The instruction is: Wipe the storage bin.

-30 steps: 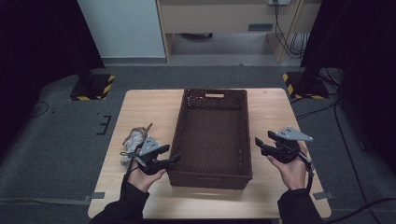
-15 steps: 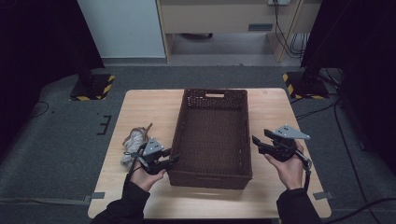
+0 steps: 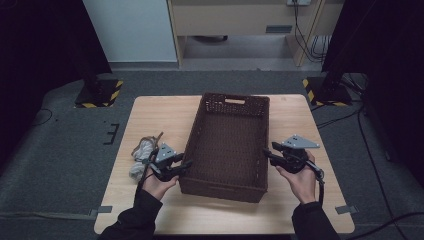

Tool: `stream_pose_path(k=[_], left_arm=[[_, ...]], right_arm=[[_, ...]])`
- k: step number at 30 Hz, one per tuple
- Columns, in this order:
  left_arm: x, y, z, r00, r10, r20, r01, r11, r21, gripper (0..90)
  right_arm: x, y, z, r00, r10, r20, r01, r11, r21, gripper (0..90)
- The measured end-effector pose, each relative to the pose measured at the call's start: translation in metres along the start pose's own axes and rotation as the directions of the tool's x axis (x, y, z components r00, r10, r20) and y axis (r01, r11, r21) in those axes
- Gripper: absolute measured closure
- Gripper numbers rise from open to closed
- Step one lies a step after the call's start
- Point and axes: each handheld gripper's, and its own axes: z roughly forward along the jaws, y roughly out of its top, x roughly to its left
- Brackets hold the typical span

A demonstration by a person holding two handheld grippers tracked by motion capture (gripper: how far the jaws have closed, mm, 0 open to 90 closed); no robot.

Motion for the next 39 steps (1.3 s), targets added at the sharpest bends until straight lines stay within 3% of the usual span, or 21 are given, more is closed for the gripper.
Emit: stream_pose_path(k=[5, 10, 13, 17, 22, 25, 27, 33, 39], left_arm=[[-0.007, -0.005, -0.007, 0.9991, -0.026, 0.034, 0.027, 0.9993, -0.024, 49.7], [-0.009, -0.009, -0.009, 0.9997, -0.024, 0.004, 0.024, 0.9996, -0.016, 53.3], [-0.003, -0.01, -0.008, 0.9987, -0.051, -0.007, 0.051, 0.9986, -0.012, 58.4], [0.002, -0.01, -0.006, 0.9984, -0.044, -0.036, 0.043, 0.9988, -0.025, 62.9], [0.009, -0.01, -0.005, 0.997, -0.046, -0.062, 0.044, 0.9982, -0.04, 64.2], [0.015, -0.01, -0.004, 0.9953, -0.065, -0.071, 0.061, 0.997, -0.047, 63.8], [0.019, -0.009, -0.004, 0.9941, -0.078, -0.076, 0.074, 0.9958, -0.055, 62.7], [0.031, -0.007, 0.0, 0.992, -0.082, -0.096, 0.075, 0.9948, -0.069, 61.3], [0.024, -0.01, -0.017, 0.9914, -0.091, -0.094, 0.083, 0.9931, -0.083, 59.0]], right_arm=[[0.006, 0.0, 0.003, 0.9995, -0.027, -0.014, 0.027, 0.9996, 0.01, 66.5], [0.008, -0.002, 0.0, 0.9994, -0.031, -0.013, 0.031, 0.9995, 0.005, 70.7], [0.01, -0.005, -0.003, 0.9993, -0.019, -0.031, 0.019, 0.9998, -0.011, 70.3], [0.014, -0.003, -0.006, 0.9982, -0.014, -0.059, 0.014, 0.9999, 0.009, 68.7], [0.012, 0.005, -0.002, 1.0, -0.007, 0.0, 0.007, 0.9994, -0.034, 55.4], [0.005, 0.005, 0.006, 0.999, -0.005, 0.045, 0.006, 0.9997, -0.026, 50.9], [0.002, 0.004, 0.01, 0.9987, 0.001, 0.052, 0.0, 0.9998, -0.019, 48.9], [0.008, 0.003, 0.013, 0.9999, -0.013, -0.003, 0.013, 0.9998, -0.015, 58.8], [0.008, 0.002, 0.012, 0.9999, -0.009, -0.006, 0.009, 0.9998, -0.018, 60.0]])
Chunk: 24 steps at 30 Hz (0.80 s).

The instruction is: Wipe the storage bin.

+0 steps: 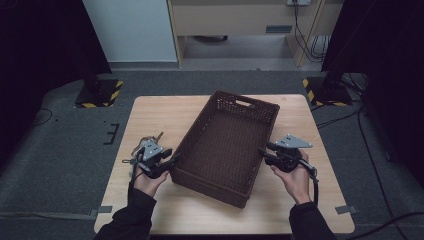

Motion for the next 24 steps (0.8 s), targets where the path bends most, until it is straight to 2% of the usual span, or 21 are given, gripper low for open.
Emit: stream_pose_path(k=[4, 8, 11, 16, 19, 21, 24], left_arm=[[0.0, -0.002, -0.002, 1.0, -0.008, -0.001, 0.008, 1.0, 0.002, 58.4], [0.001, -0.001, -0.001, 1.0, 0.006, 0.001, -0.006, 0.9999, 0.011, 61.0], [0.005, 0.001, 0.0, 0.9999, 0.007, -0.008, -0.007, 0.9999, 0.013, 62.7], [0.017, 0.003, 0.004, 0.9996, -0.008, -0.029, 0.008, 0.9999, 0.013, 65.4], [0.025, 0.005, 0.009, 0.9992, -0.021, -0.033, 0.022, 0.9997, 0.007, 65.8], [0.029, 0.006, 0.012, 0.9993, -0.03, -0.023, 0.03, 0.9995, 0.005, 66.7], [0.032, 0.008, 0.019, 0.9996, -0.019, -0.021, 0.019, 0.9998, 0.009, 68.0]], right_arm=[[0.002, 0.0, -0.002, 1.0, -0.005, -0.003, 0.005, 1.0, 0.002, 62.0], [0.005, 0.0, -0.004, 1.0, -0.009, -0.003, 0.009, 1.0, 0.001, 64.1], [0.004, 0.003, -0.004, 1.0, 0.009, 0.001, -0.009, 0.9999, 0.011, 59.7], [-0.006, 0.013, 0.0, 0.996, 0.031, 0.084, -0.028, 0.9989, -0.038, 55.4], [-0.012, 0.014, 0.007, 0.9925, 0.051, 0.111, -0.046, 0.998, -0.045, 52.5], [-0.016, 0.012, 0.013, 0.9915, 0.052, 0.12, -0.05, 0.9985, -0.023, 52.2], [-0.017, 0.01, 0.017, 0.9905, 0.039, 0.131, -0.04, 0.9992, 0.0, 51.4]])
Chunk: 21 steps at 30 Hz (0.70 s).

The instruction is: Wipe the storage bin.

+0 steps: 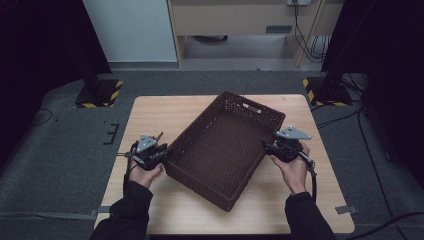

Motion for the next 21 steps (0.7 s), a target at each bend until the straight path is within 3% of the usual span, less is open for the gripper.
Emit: stream_pose_path(k=[5, 9, 12, 16, 21], left_arm=[[-0.002, 0.002, -0.003, 1.0, 0.005, -0.007, -0.005, 1.0, -0.004, 64.2], [-0.002, 0.005, -0.022, 0.9999, -0.005, -0.016, 0.004, 0.9996, -0.026, 59.0], [-0.002, 0.0, -0.031, 0.9999, -0.009, -0.014, 0.009, 0.9999, -0.015, 55.9], [0.0, -0.002, -0.029, 0.9989, -0.047, -0.005, 0.047, 0.9987, -0.018, 58.9], [-0.001, 0.002, -0.017, 0.9996, -0.007, -0.028, 0.007, 1.0, 0.004, 66.4]], right_arm=[[0.0, -0.002, 0.001, 0.9998, -0.021, 0.004, 0.021, 0.9998, 0.004, 51.9], [0.0, -0.003, -0.001, 0.9998, -0.022, -0.002, 0.022, 0.9997, -0.004, 53.3], [0.002, -0.003, -0.005, 0.9992, -0.038, -0.011, 0.038, 0.9992, -0.007, 57.7], [0.004, -0.005, -0.008, 0.9989, -0.039, -0.024, 0.039, 0.999, -0.022, 59.1], [0.002, -0.001, -0.008, 0.9997, -0.026, -0.002, 0.026, 0.9996, -0.006, 53.2]])
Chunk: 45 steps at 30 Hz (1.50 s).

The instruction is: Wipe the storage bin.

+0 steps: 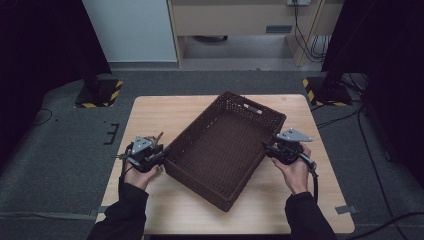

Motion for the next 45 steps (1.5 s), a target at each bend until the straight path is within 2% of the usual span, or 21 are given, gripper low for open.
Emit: stream_pose_path(k=[3, 5, 7, 11, 15, 18, 20, 24, 26, 30, 32, 34, 36, 38, 43, 45], left_arm=[[0.002, 0.002, 0.005, 0.9999, -0.013, 0.002, 0.013, 0.9999, 0.002, 68.6], [0.002, 0.004, 0.007, 1.0, 0.003, -0.006, -0.003, 1.0, -0.002, 71.9], [0.003, 0.006, 0.011, 0.9999, 0.009, -0.014, -0.009, 1.0, -0.004, 75.1], [0.008, 0.011, 0.02, 0.9997, 0.014, -0.018, -0.014, 0.9999, -0.003, 74.3], [0.011, 0.015, 0.03, 0.9998, -0.006, -0.02, 0.005, 0.9999, -0.015, 72.1], [0.011, 0.018, 0.031, 0.9997, -0.007, -0.024, 0.007, 0.9999, -0.014, 70.2], [0.01, 0.018, 0.028, 0.9997, -0.015, -0.02, 0.015, 0.9996, -0.024, 63.4], [0.005, 0.017, 0.009, 0.9993, -0.006, -0.038, 0.004, 0.9994, -0.035, 54.1], [0.002, 0.014, 0.0, 0.9992, -0.014, -0.038, 0.013, 0.9993, -0.036, 52.4], [-0.006, 0.005, -0.013, 0.9983, -0.055, -0.02, 0.055, 0.9979, -0.036, 51.5], [-0.009, 0.005, -0.014, 0.9985, -0.052, -0.019, 0.051, 0.9981, -0.034, 51.8], [-0.012, 0.005, -0.011, 0.999, -0.042, -0.018, 0.041, 0.9988, -0.027, 52.8], [-0.012, 0.007, -0.007, 0.9989, -0.023, -0.041, 0.022, 0.9993, -0.031, 52.7], [-0.01, 0.008, -0.004, 0.9987, -0.026, -0.044, 0.025, 0.9992, -0.033, 53.4], [-0.002, 0.015, 0.011, 0.9978, -0.02, -0.063, 0.018, 0.9989, -0.043, 55.4], [0.0, 0.017, 0.016, 0.9971, -0.03, -0.07, 0.027, 0.9986, -0.045, 55.6]], right_arm=[[-0.006, 0.001, 0.001, 0.9994, 0.016, 0.032, -0.016, 0.9996, -0.022, 52.4], [-0.009, 0.0, 0.002, 0.9986, 0.02, 0.05, -0.019, 0.9998, -0.01, 51.3], [-0.012, 0.0, 0.004, 0.9983, 0.036, 0.047, -0.035, 0.9993, -0.015, 50.8], [-0.016, -0.001, 0.005, 0.9973, 0.046, 0.057, -0.046, 0.9989, -0.014, 49.9], [-0.019, -0.001, 0.005, 0.9957, 0.062, 0.068, -0.061, 0.9979, -0.02, 47.5], [-0.021, -0.002, 0.006, 0.9956, 0.062, 0.071, -0.061, 0.9981, -0.014, 47.2], [-0.021, -0.003, 0.006, 0.9962, 0.056, 0.066, -0.056, 0.9984, -0.009, 48.9], [-0.02, -0.003, 0.005, 0.9975, 0.044, 0.055, -0.044, 0.999, -0.005, 53.5], [-0.019, -0.003, 0.004, 0.9975, 0.05, 0.05, -0.05, 0.9987, -0.009, 54.3], [-0.017, -0.004, 0.0, 0.9989, 0.03, 0.035, -0.03, 0.9995, -0.007, 57.4], [-0.014, -0.004, -0.001, 0.9993, 0.013, 0.035, -0.012, 0.9999, -0.007, 57.7], [-0.011, -0.004, -0.002, 0.9992, 0.009, 0.038, -0.009, 1.0, -0.003, 57.8], [-0.01, -0.003, -0.003, 0.9993, 0.004, 0.038, -0.004, 1.0, 0.001, 56.5], [-0.011, -0.002, -0.004, 0.9993, 0.005, 0.036, -0.005, 1.0, 0.006, 53.6], [-0.021, -0.001, -0.009, 0.9965, 0.048, 0.068, -0.045, 0.9981, -0.041, 48.8], [-0.024, -0.001, -0.01, 0.9946, 0.06, 0.084, -0.056, 0.9975, -0.043, 46.4]])
